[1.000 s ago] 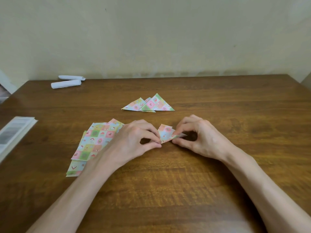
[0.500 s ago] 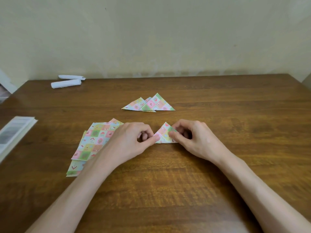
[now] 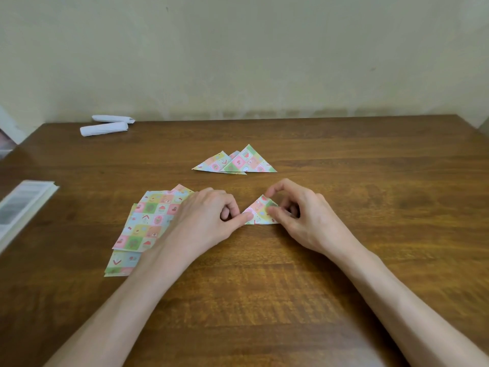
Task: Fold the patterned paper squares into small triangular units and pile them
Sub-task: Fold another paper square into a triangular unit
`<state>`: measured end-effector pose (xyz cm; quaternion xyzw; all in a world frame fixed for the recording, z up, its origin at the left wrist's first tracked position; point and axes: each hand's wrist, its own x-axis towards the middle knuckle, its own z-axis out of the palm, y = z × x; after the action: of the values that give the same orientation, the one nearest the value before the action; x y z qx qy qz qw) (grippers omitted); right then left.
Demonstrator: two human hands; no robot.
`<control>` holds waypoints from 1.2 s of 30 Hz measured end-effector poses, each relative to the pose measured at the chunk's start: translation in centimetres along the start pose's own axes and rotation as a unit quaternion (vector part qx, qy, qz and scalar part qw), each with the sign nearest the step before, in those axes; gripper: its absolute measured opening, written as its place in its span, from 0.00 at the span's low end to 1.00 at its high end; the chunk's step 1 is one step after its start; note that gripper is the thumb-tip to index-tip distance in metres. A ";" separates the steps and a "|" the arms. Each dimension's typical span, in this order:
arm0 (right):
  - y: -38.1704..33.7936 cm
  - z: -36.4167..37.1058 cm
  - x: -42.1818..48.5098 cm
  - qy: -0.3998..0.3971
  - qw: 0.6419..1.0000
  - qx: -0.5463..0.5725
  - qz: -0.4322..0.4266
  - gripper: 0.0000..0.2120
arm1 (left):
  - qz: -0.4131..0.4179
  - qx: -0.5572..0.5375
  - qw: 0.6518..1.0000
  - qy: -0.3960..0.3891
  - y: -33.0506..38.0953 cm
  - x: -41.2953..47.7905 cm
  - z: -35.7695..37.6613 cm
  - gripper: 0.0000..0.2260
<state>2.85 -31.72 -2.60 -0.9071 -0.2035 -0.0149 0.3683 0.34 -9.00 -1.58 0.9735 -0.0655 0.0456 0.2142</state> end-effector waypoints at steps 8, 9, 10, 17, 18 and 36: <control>-0.1 0.5 0.2 0.011 0.999 -0.033 0.031 0.03 | -0.038 0.002 0.999 0.003 0.4 0.1 -0.2 0.17; -0.2 0.5 0.2 0.014 0.999 -0.039 0.032 0.03 | -0.038 0.002 0.999 0.007 0.3 0.0 -0.1 0.17; -0.3 0.5 0.2 0.017 0.998 -0.048 0.032 0.03 | -0.038 0.000 0.999 0.011 0.3 0.0 -0.1 0.17; -0.4 0.3 -0.1 0.032 0.996 -0.087 -0.008 0.09 | -0.004 -0.054 0.999 0.007 0.1 -0.1 -0.1 0.10; -0.4 0.3 -0.1 0.029 0.995 -0.094 -0.008 0.11 | 0.001 -0.062 0.998 0.012 0.1 -0.2 0.0 0.09; -0.1 0.3 -0.6 0.027 0.989 -0.139 -0.051 0.14 | 0.086 -0.055 0.994 0.046 -0.2 -0.1 1.2 0.07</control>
<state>2.25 -31.63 -2.82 -0.9370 -0.2355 -0.0865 0.2432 0.39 -9.29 -2.73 0.9478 -0.1419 0.1051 0.2654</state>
